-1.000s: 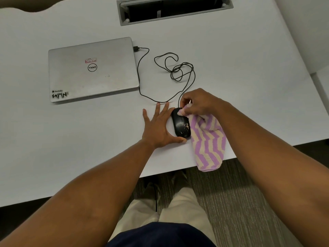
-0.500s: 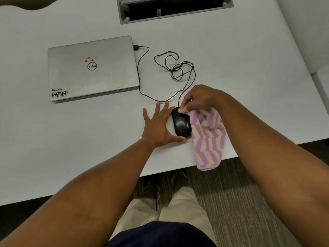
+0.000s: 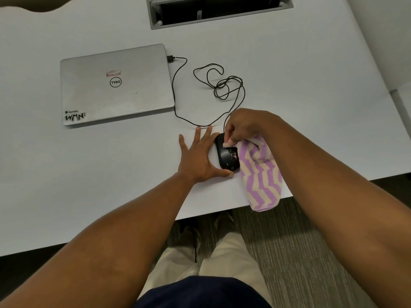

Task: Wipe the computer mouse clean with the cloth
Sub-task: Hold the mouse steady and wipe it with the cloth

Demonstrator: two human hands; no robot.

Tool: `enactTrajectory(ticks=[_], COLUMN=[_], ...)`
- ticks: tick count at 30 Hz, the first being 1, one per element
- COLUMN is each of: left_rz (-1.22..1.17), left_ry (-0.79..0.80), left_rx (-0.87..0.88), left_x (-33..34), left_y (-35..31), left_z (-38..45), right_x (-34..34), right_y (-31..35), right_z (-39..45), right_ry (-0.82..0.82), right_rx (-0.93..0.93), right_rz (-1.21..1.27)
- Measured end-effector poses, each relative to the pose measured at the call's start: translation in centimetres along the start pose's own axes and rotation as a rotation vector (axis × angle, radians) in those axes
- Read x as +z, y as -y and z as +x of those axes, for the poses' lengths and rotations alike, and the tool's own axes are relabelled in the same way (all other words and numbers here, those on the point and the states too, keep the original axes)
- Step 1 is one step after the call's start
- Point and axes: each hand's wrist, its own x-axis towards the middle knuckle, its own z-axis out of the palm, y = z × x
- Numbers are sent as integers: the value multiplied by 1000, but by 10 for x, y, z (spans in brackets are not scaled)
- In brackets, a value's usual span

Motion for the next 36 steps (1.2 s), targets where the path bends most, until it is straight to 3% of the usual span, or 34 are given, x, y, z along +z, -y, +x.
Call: enactTrajectory(ticks=[7,11,16,22,28,32,36], left_rz=[6,-6,-14,-9,-18,-8,-4], left_ry=[-10,-5,8,0,-7,-7,-8], left_rx=[4,2,1,-3,-1,-2,-1], left_x=[1,1,-1,-1,0,-1,-1], left_y=[1,0,-1,-2,-1,-1,-2], left_z=[0,-1,-1,-1,-1,-1,-2], right_x=[10,20,10,12,19,9,15], right_y=[-4,6,7,5,10,4,3], right_z=[2,3,-4,0,2,-9,-12], right_ry=[-290,-278,-78,-323,-335,-240,-368], right_rx=[10,-6,-29,19,38,8,21], right_rz=[76,-5,18,61,83,193,234])
